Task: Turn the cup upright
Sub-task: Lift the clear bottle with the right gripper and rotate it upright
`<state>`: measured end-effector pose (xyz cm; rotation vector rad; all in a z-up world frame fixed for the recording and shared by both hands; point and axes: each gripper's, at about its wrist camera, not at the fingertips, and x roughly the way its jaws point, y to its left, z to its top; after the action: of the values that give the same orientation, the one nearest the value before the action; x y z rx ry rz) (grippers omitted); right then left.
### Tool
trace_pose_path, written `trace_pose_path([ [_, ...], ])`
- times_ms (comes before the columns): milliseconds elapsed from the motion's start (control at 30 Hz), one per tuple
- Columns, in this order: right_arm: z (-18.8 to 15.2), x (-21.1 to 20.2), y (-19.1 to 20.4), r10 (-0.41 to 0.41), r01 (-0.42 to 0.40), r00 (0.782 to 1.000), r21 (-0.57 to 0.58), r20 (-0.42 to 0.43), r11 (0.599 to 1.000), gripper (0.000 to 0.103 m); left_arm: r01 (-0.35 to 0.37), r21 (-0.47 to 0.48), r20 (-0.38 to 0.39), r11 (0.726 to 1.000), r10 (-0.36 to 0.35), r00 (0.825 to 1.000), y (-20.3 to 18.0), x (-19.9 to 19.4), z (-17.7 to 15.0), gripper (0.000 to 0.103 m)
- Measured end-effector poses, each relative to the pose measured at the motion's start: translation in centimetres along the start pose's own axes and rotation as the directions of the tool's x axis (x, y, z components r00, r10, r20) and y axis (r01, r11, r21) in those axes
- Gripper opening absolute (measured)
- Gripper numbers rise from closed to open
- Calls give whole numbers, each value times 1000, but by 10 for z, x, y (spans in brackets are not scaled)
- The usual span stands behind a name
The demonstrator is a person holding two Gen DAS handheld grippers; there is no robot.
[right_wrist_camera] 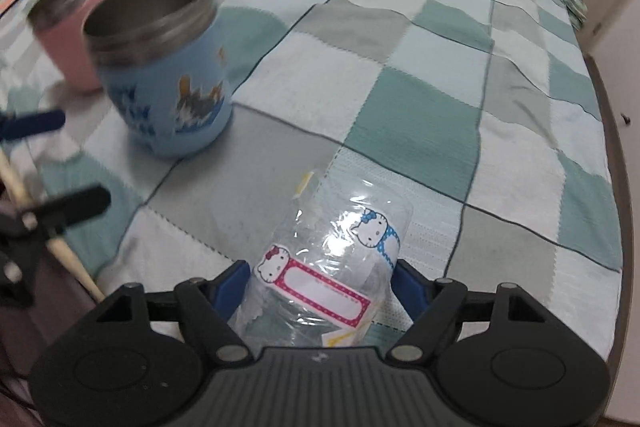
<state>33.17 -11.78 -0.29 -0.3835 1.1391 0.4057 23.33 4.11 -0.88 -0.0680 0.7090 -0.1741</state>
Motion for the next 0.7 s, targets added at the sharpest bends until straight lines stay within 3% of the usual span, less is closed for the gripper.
trace_pose_path([
  [200, -9, 2, -11, 34, -35, 999, 25, 32, 999, 71, 8, 16, 5, 1000, -8, 1000, -5, 1, 4, 103],
  [233, -11, -2, -11, 30, -32, 998, 36, 54, 999, 79, 10, 15, 7, 1000, -11, 1000, -5, 0, 4, 103],
  [267, -13, -8, -12, 20, -25, 996, 60, 84, 998, 96, 13, 15, 11, 1000, -13, 1000, -5, -1, 5, 103],
  [333, -20, -22, -18, 17, -37, 987, 128, 157, 991, 103, 15, 19, 19, 1000, -16, 1000, -6, -4, 5, 103],
  [467, -16, -34, -30, 9, -62, 981, 265, 194, 962, 103, 17, 15, 28, 1000, -17, 999, -6, -6, 7, 103],
  [600, 2, -20, -31, -32, -12, 990, 302, 140, 953, 102, 14, 9, 36, 1000, -14, 999, -5, -7, 8, 103],
  [700, 14, -6, -29, -26, -3, 996, 320, 87, 948, 96, 9, 6, 33, 1000, -10, 999, -3, -5, 8, 103],
])
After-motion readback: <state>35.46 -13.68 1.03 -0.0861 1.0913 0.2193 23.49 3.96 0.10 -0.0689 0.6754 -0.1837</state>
